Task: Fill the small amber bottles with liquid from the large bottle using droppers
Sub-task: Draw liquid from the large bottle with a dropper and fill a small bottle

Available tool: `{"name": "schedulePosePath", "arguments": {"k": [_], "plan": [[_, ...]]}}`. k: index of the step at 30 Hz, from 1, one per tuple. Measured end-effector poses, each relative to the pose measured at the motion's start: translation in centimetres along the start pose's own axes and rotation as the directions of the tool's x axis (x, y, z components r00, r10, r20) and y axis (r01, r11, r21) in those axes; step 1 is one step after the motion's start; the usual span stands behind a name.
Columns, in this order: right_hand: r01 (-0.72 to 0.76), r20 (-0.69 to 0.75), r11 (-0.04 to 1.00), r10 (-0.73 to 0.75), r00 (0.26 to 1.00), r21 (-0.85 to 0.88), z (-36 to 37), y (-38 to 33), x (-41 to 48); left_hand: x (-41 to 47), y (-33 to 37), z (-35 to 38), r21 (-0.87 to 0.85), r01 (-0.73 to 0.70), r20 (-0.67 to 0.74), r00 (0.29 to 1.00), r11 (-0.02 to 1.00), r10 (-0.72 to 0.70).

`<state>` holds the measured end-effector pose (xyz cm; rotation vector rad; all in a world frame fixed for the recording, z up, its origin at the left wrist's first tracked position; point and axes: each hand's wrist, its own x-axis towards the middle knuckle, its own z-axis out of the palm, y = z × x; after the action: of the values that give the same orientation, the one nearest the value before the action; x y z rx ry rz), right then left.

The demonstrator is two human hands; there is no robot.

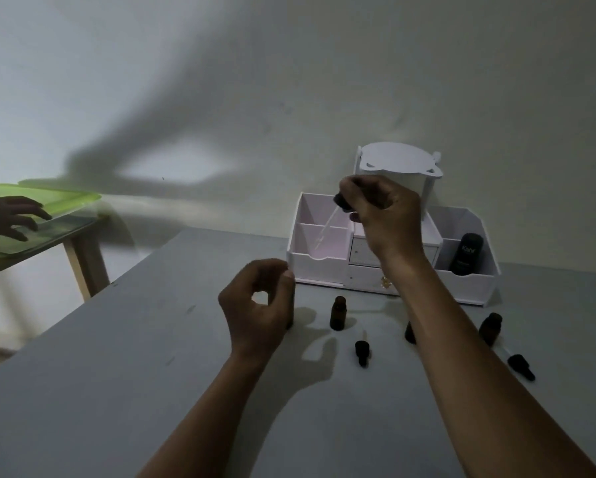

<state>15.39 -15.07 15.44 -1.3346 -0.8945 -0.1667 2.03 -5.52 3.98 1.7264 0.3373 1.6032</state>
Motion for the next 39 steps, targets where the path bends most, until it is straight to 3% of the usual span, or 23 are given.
{"name": "schedulePosePath", "arguments": {"k": [4, 8, 10, 12, 19, 28, 39], "plan": [[-0.062, -0.043, 0.998, 0.063, 0.997, 0.032, -2.5, 0.6, -0.3, -2.2, 1.1, 2.2, -0.014, 0.154, 0.216, 0.965, 0.988, -0.148], [-0.093, -0.004, 0.994, 0.093, 0.996, -0.054, -3.9, 1.5, -0.4, -3.8, 0.7, 4.4, 0.159, 0.444, 0.421, 0.777, 0.882, -0.468], [-0.109, 0.022, 0.991, 0.111, 0.994, -0.077, -4.2, 1.9, -0.3, -4.1, 0.3, 5.2, 0.212, 0.526, 0.456, 0.693, 0.824, -0.559], [-0.138, 0.049, 0.987, 0.143, 0.989, -0.087, -4.3, 2.4, -0.4, -4.0, -0.1, 5.6, 0.239, 0.569, 0.446, 0.656, 0.787, -0.609], [-0.172, 0.105, 0.973, 0.189, 0.976, -0.151, -4.1, 3.8, -0.7, -3.3, -0.9, 6.0, 0.277, 0.57, 0.447, 0.636, 0.773, -0.629], [-0.192, 0.148, 0.963, 0.221, 0.964, -0.19, -3.7, 5.0, -1.0, -3.3, -0.8, 5.6, 0.305, 0.499, 0.462, 0.667, 0.811, -0.584], [-0.116, 0.116, 0.962, 0.148, 0.982, -0.246, -3.4, 5.7, -1.0, -3.2, -1.1, 5.6, 0.28, 0.537, 0.464, 0.65, 0.796, -0.602]]}}
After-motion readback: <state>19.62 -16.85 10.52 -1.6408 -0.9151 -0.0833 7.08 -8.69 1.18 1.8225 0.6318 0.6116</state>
